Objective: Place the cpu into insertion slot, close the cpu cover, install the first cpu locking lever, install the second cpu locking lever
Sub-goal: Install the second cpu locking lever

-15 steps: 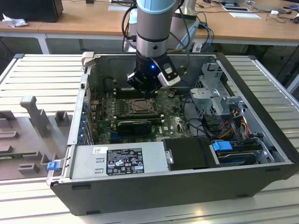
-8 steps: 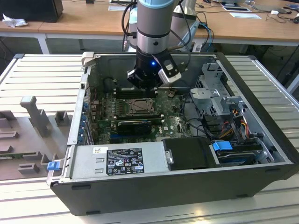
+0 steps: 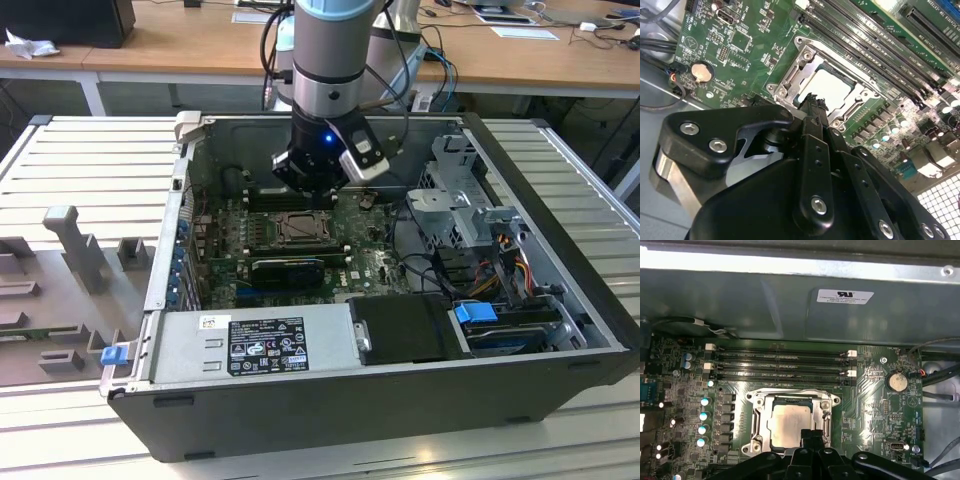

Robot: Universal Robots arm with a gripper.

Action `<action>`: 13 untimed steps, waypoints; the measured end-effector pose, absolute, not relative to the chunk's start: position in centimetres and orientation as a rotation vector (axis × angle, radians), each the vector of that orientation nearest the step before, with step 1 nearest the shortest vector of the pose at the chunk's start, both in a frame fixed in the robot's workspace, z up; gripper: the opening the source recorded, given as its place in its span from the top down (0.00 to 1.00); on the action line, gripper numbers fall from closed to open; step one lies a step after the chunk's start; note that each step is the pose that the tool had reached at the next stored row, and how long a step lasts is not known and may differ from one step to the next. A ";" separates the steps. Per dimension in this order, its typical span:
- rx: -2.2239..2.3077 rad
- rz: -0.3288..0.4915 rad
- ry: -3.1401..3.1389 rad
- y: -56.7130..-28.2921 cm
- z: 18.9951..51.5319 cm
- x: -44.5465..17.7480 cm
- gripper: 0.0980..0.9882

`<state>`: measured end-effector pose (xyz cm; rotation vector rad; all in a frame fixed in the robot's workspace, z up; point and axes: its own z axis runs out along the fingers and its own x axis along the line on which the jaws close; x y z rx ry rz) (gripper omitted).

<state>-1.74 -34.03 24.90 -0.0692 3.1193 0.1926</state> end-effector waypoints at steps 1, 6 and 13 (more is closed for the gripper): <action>-0.069 0.192 3.119 -34.1 24.9 -1.7 0.99; -0.069 0.193 3.119 -34.3 24.9 -1.7 0.99; -0.069 0.193 3.119 -34.9 24.9 -1.7 0.99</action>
